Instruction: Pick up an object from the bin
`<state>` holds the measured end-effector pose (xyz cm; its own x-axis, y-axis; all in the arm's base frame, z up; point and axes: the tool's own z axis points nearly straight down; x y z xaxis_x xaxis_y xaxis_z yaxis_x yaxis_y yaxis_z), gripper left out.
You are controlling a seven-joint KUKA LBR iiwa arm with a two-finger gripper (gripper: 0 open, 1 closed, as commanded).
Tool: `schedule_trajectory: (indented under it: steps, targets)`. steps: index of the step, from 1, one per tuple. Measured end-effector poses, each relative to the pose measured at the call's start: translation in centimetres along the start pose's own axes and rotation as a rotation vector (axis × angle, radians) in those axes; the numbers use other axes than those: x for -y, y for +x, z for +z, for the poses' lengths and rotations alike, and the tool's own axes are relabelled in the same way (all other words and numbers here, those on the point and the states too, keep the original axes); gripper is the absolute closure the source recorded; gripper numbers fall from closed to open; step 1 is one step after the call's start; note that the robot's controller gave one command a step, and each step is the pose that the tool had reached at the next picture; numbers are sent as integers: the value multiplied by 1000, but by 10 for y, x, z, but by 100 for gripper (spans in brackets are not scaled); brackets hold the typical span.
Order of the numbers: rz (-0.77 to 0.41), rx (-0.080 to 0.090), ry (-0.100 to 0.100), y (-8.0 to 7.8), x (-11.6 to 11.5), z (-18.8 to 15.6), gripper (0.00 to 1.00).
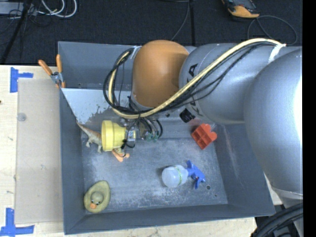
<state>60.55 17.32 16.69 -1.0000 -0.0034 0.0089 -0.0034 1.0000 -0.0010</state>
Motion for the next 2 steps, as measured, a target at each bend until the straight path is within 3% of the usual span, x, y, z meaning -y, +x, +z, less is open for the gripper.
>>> schedule_trajectory:
  steps: [1,2]
  targets:
    - [3,7,-1,-2,1,-5,0]
    - [-4,1,0,-5,-1,-70,100]
